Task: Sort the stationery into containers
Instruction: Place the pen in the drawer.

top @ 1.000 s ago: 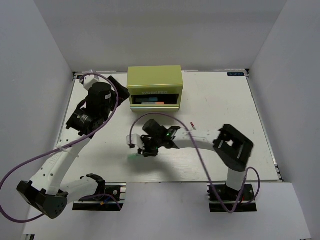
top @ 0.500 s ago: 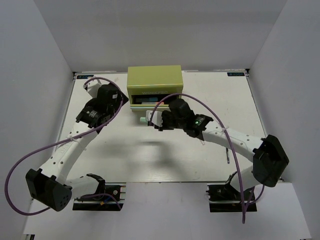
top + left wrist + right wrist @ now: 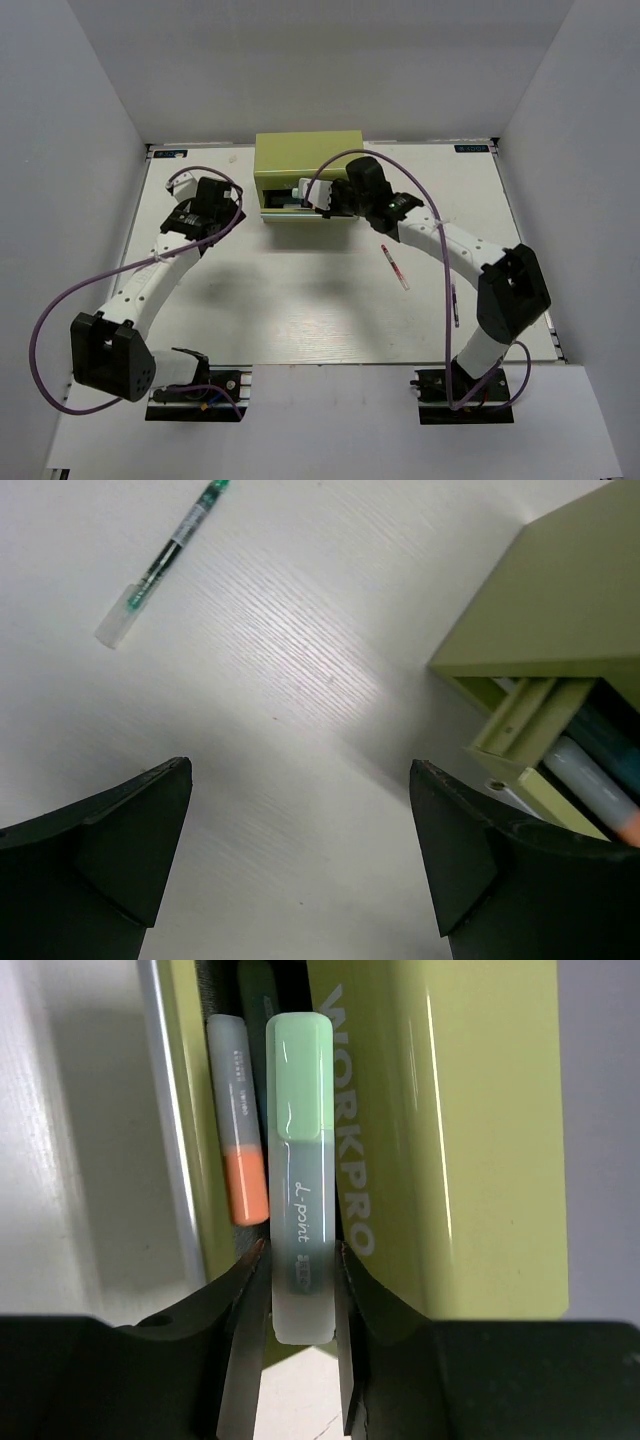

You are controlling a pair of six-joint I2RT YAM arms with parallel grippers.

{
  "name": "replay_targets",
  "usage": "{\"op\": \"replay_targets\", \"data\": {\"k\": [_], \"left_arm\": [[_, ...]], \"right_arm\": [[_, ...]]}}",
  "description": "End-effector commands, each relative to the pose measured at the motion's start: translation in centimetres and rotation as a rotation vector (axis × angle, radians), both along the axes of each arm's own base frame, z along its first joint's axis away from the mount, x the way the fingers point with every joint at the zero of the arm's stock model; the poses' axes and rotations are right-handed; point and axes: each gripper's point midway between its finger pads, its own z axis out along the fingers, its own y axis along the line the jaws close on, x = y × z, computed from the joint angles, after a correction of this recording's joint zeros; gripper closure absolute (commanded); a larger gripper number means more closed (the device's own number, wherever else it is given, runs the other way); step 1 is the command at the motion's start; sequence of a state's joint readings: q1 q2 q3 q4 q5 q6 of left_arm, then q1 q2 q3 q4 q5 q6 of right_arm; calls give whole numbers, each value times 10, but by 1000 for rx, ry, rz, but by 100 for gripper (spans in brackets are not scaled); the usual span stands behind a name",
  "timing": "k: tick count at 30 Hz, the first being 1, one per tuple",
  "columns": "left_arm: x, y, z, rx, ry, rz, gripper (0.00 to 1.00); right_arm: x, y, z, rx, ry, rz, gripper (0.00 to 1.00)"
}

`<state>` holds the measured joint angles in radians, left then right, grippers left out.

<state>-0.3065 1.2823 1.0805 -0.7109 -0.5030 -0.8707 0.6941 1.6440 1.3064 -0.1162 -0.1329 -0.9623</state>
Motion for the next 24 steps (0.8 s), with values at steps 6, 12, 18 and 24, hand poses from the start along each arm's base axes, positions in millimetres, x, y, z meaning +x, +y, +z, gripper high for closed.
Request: {"op": "replay_targets", "data": {"k": [6, 12, 18, 24], "left_arm": [[6, 38, -14, 104, 101, 10, 0], [14, 54, -41, 84, 184, 1, 2], [22, 65, -52, 69, 199, -24, 8], [31, 82, -71, 83, 246, -30, 16]], "right_arm": [[17, 15, 7, -2, 71, 56, 39], [8, 20, 25, 74, 170, 81, 45], [-39, 32, 30, 119, 331, 285, 100], [-89, 34, 6, 53, 486, 511, 100]]}}
